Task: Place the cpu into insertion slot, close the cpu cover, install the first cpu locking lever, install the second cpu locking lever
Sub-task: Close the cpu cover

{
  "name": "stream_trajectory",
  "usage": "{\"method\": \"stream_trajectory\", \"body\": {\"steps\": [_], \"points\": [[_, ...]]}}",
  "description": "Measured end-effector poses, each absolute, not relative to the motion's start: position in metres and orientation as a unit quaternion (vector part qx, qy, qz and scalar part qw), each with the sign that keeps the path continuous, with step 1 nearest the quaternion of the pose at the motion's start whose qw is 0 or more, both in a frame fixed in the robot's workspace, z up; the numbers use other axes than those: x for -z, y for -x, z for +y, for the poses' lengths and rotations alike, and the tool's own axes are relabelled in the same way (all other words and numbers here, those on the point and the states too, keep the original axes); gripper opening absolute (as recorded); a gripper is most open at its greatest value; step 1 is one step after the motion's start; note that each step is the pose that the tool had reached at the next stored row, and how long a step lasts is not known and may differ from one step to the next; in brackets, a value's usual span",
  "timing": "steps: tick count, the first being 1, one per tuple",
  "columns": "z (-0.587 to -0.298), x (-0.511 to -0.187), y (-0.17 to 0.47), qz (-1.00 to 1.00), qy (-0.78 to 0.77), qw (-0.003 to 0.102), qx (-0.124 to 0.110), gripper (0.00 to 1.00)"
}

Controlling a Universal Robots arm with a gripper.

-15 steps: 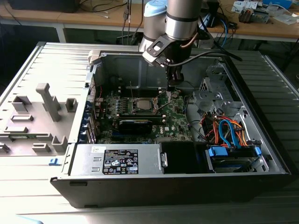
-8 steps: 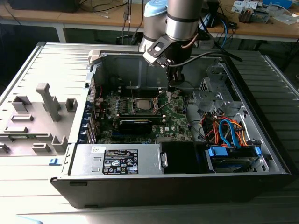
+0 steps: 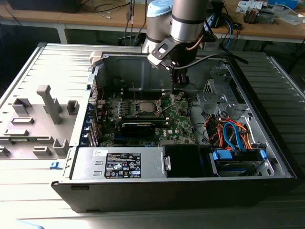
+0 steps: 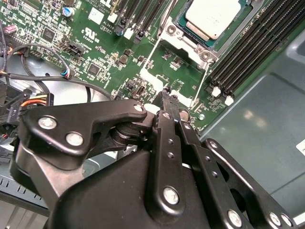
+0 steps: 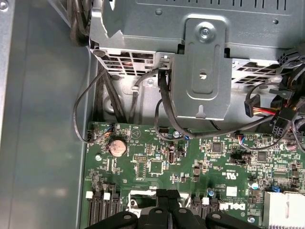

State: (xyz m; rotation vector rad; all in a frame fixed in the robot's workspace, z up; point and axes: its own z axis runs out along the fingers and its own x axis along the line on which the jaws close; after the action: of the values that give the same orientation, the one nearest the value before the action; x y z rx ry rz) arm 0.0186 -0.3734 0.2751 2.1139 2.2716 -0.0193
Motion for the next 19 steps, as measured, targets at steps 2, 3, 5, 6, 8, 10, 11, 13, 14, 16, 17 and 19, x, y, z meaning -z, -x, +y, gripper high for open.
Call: {"method": "stream_trajectory", "body": {"steps": [2,3,5,6,8,10,11,13,14,16,17,19], "points": [[-0.3734,-0.2746,-0.0196,0.732,-0.681,0.019,0.006,0.11],[-0.3734,-0.2744,-0.0199,0.732,-0.681,0.019,0.006,0.11],[-0.3733,-0.2739,-0.0213,0.732,-0.681,0.019,0.006,0.11],[-0.3732,-0.2736,-0.0220,0.732,-0.681,0.019,0.006,0.11],[-0.3730,-0.2731,-0.0233,0.732,-0.681,0.019,0.006,0.11],[-0.3727,-0.2726,-0.0250,0.732,-0.681,0.019,0.006,0.11],[-0.3726,-0.2721,-0.0256,0.732,-0.681,0.019,0.006,0.11],[-0.3724,-0.2710,-0.0262,0.732,-0.681,0.019,0.006,0.11],[-0.3723,-0.2706,-0.0266,0.732,-0.681,0.019,0.006,0.11],[-0.3719,-0.2698,-0.0274,0.732,-0.681,0.019,0.006,0.11],[-0.3715,-0.2691,-0.0280,0.732,-0.681,0.019,0.006,0.11],[-0.3710,-0.2681,-0.0287,0.732,-0.681,0.019,0.006,0.11]]}}
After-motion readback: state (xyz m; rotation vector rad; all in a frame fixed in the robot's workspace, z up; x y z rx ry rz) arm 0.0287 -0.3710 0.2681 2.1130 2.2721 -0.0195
